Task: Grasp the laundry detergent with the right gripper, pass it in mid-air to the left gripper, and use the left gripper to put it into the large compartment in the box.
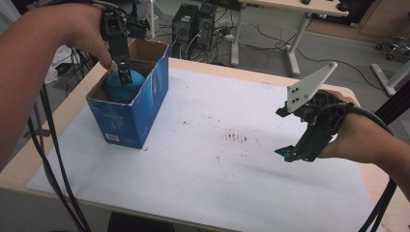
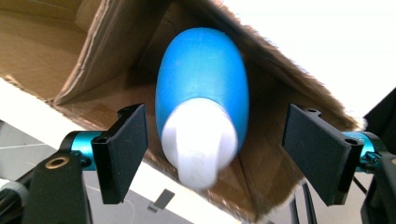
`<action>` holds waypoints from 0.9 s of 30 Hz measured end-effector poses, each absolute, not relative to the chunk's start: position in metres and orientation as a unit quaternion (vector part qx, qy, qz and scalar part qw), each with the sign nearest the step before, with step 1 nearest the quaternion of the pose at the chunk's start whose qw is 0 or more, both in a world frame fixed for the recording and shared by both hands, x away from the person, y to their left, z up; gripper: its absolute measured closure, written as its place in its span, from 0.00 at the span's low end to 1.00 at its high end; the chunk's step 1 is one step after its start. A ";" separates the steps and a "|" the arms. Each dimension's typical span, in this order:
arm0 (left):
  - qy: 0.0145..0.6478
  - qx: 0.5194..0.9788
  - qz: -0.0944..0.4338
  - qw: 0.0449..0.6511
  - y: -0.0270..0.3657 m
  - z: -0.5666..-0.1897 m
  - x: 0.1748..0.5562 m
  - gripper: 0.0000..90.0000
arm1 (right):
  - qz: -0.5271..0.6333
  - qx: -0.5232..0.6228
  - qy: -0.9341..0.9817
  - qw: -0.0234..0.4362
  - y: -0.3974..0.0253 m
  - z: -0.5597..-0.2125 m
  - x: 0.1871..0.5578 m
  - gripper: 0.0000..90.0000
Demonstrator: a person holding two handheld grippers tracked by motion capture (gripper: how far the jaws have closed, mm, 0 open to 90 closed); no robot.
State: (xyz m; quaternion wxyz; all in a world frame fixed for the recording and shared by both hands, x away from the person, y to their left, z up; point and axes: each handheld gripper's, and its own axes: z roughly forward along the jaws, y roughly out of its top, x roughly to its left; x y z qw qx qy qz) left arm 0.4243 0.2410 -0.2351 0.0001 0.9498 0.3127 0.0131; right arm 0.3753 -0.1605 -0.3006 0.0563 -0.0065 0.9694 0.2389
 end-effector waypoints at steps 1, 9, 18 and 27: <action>0.306 0.952 0.012 0.001 0.237 -0.228 0.422 0.20 | 0.238 -0.006 0.970 0.055 -0.162 -0.300 0.376 0.01; 0.278 0.960 0.009 0.004 0.221 -0.212 0.413 0.18 | 0.232 -0.004 0.972 0.048 -0.164 -0.292 0.380 0.01; 0.213 0.977 -0.004 0.018 0.190 -0.208 0.404 0.15 | 0.214 0.002 0.976 0.032 -0.171 -0.285 0.388 0.01; 0.150 0.988 -0.020 0.020 0.160 -0.222 0.397 0.10 | 0.178 0.016 0.984 0.024 -0.181 -0.282 0.394 0.01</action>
